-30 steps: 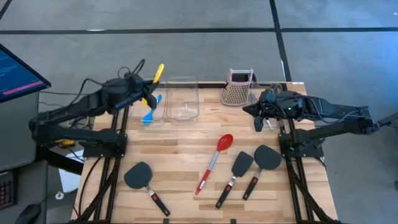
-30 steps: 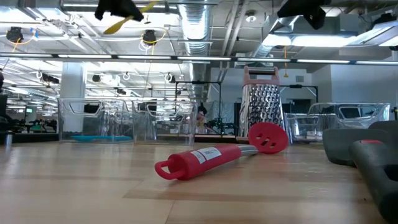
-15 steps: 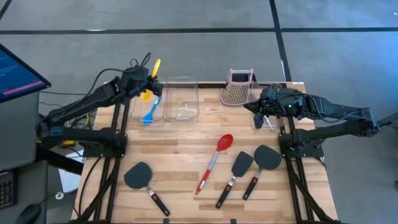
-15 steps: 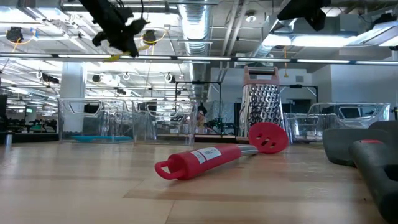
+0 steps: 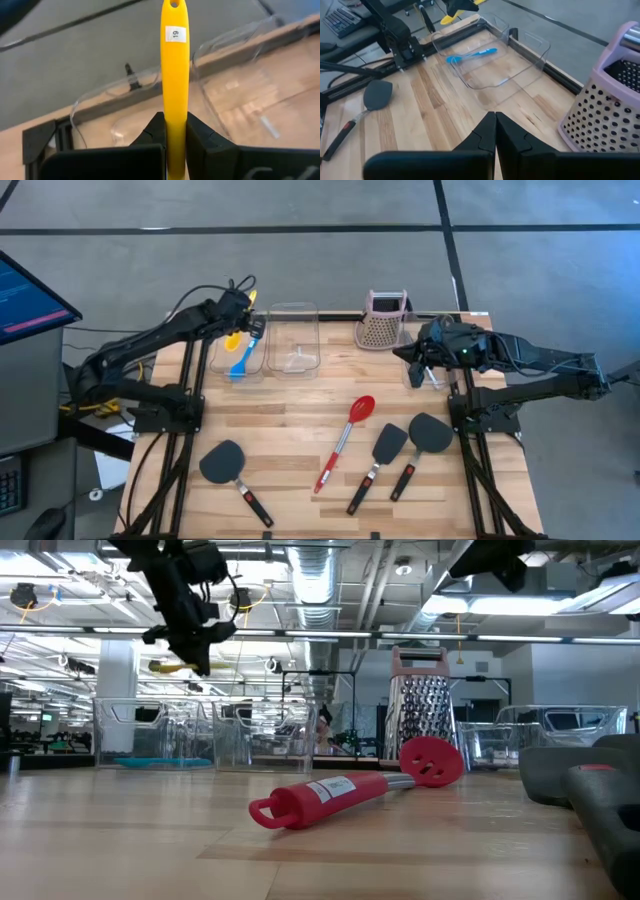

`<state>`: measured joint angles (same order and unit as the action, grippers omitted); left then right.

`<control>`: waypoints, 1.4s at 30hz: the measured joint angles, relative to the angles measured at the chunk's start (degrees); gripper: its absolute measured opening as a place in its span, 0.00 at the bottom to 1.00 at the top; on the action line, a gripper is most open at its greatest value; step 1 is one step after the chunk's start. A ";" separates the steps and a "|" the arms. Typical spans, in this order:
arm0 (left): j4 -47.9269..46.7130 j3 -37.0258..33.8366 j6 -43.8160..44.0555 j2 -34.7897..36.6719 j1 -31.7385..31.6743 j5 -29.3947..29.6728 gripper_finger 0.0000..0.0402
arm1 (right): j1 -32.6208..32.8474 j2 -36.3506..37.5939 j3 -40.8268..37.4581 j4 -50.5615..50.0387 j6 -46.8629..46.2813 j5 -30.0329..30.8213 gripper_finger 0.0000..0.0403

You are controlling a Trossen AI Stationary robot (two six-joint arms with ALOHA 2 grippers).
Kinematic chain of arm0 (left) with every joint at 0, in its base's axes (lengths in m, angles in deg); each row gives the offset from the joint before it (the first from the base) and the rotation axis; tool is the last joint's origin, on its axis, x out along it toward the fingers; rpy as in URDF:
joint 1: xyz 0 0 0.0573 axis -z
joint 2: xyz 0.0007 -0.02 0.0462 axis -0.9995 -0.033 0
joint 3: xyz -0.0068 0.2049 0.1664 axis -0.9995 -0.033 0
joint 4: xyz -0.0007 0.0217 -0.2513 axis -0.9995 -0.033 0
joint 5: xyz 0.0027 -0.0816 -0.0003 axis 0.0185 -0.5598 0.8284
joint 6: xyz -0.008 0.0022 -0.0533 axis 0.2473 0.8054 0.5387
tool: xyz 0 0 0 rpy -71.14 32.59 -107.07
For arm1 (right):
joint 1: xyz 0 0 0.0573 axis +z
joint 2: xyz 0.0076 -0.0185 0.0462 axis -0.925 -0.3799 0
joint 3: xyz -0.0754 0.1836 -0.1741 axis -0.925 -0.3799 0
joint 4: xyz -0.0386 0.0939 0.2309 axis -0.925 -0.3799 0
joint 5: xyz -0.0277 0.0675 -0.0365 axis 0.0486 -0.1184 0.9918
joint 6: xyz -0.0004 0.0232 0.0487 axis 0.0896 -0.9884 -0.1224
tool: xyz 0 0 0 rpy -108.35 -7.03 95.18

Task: Pick & Place Kitchen Items
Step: Put the yellow serving spoon into the left transparent bin

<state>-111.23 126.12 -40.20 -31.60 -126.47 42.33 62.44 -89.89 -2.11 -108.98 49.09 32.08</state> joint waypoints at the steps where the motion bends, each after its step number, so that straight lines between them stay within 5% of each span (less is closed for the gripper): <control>1: -0.35 0.00 0.01 -0.48 -0.17 -0.11 0.02 | 0.00 0.00 -0.01 -0.26 0.02 0.00 0.00; 29: -0.87 -0.06 -5.46 -17.06 -4.23 -5.82 0.02 | -0.09 -0.01 -0.01 -2.40 0.02 0.01 0.00; 42: 12.30 -14.15 -4.79 -17.45 -4.45 -8.93 0.02 | -0.09 0.00 0.00 -2.36 0.02 0.02 0.00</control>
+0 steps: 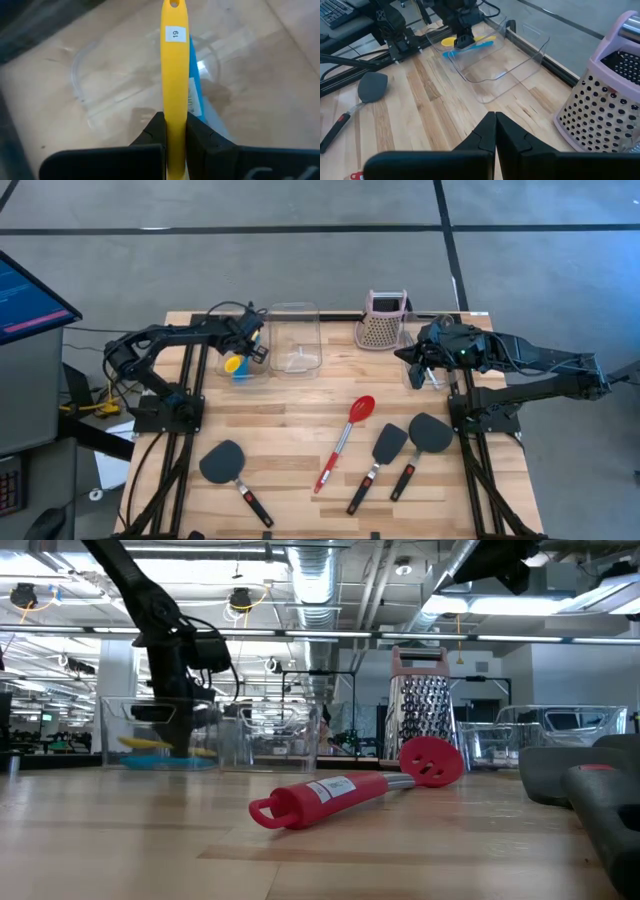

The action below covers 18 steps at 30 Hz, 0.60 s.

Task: Pick & Place Kitchen Items
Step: Put the yellow serving spoon into the left transparent bin

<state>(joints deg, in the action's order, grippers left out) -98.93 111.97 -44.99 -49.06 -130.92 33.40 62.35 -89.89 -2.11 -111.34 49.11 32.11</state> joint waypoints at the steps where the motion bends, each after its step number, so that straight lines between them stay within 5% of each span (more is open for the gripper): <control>1: 0.22 -0.39 0.01 0.00 0.00 0.03 0.02 | 0.00 0.00 -0.01 0.01 0.00 0.00 0.00; 18: 2.69 -1.00 0.23 -0.02 0.02 1.95 0.15 | 0.00 0.00 -0.01 0.08 -0.09 0.02 0.00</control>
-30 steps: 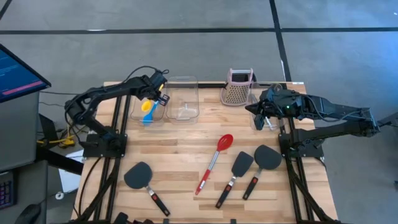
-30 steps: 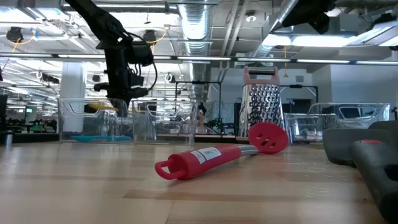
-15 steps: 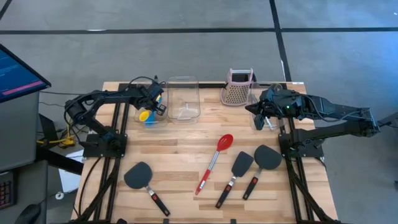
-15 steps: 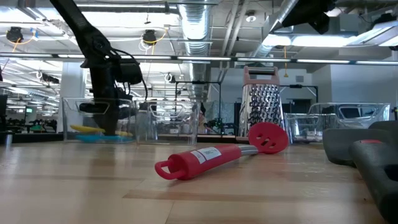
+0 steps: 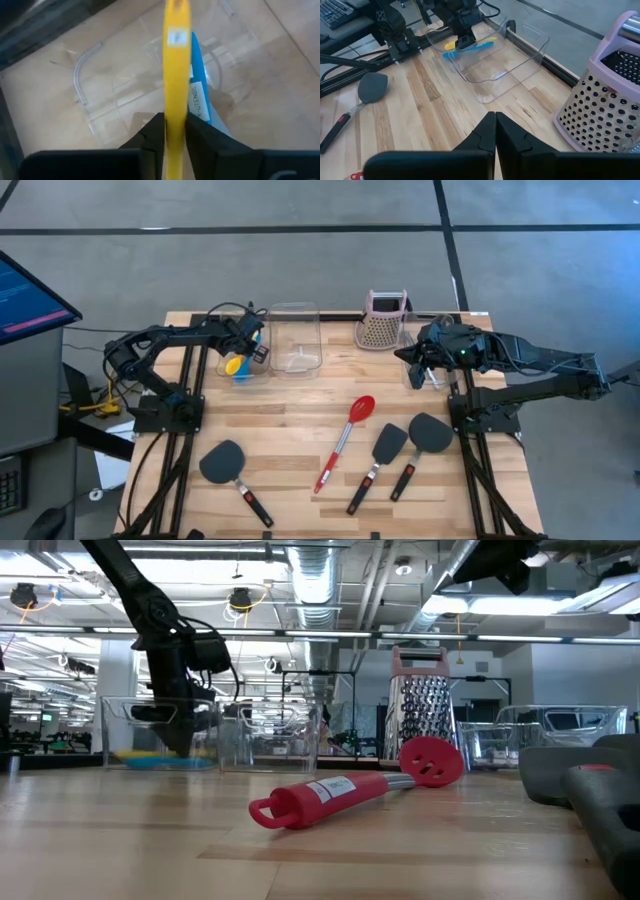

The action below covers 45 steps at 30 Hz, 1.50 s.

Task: Pick & Place Kitchen Items
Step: Put the yellow serving spoon into the left transparent bin, then put the black spatula into the middle transparent bin

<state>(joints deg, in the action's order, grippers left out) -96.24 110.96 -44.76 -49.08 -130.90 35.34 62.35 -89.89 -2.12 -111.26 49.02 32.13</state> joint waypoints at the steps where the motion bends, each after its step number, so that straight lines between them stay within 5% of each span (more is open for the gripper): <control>1: 0.31 0.00 0.00 0.00 0.00 0.05 0.17 | 0.00 -0.02 0.01 -0.01 0.00 0.00 0.00; 8: 2.14 0.04 -0.44 5.52 0.00 -0.48 0.21 | -0.07 -0.11 0.01 0.01 -0.09 0.02 0.00; 15: 4.52 0.04 -0.53 18.55 0.00 -0.81 0.21 | -0.11 -0.11 0.00 0.53 -0.07 0.11 0.00; 25: 9.82 0.06 -0.62 37.18 1.80 -9.17 0.14 | -0.11 -0.11 0.00 1.56 0.07 0.30 0.00; 32: 13.04 0.09 -0.63 43.08 9.88 -9.33 0.01 | -0.10 -0.11 0.00 1.88 0.04 0.34 0.00; 45: 23.99 0.11 -5.44 41.88 30.29 -2.36 0.01 | 0.00 -0.11 0.00 3.38 -0.11 0.26 0.00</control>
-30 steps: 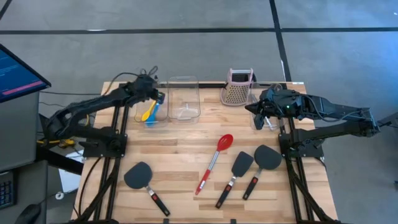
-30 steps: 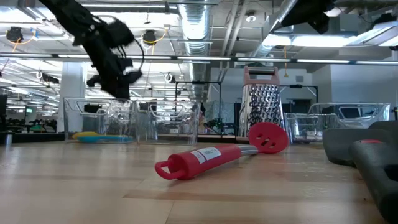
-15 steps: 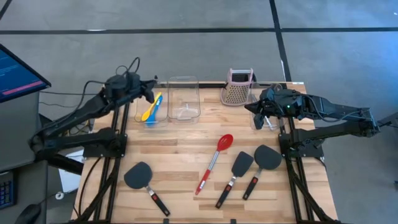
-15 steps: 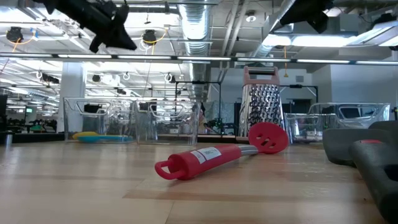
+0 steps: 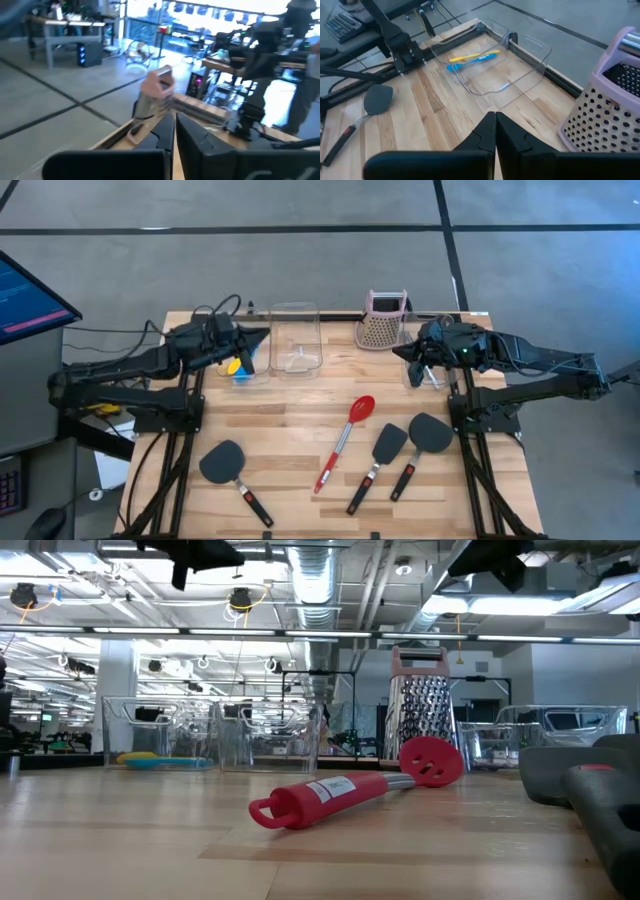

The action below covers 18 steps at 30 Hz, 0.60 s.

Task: Pick & Place Kitchen Items
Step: Put the black spatula into the middle transparent bin

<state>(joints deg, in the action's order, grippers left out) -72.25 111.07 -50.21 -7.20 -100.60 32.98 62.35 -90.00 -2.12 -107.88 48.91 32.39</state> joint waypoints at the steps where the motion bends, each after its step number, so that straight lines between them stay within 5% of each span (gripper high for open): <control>1: 0.14 0.00 -0.31 0.02 1.27 0.61 0.01 | 0.00 0.00 0.00 0.48 0.00 -0.04 0.00; 18: 1.31 0.00 -1.66 0.02 13.10 3.07 0.01 | 0.00 0.00 0.02 5.87 -3.91 -0.07 0.00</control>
<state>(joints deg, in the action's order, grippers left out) -70.94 111.07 -51.86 -7.18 -87.50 36.05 62.35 -90.00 -2.10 -102.01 45.00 32.32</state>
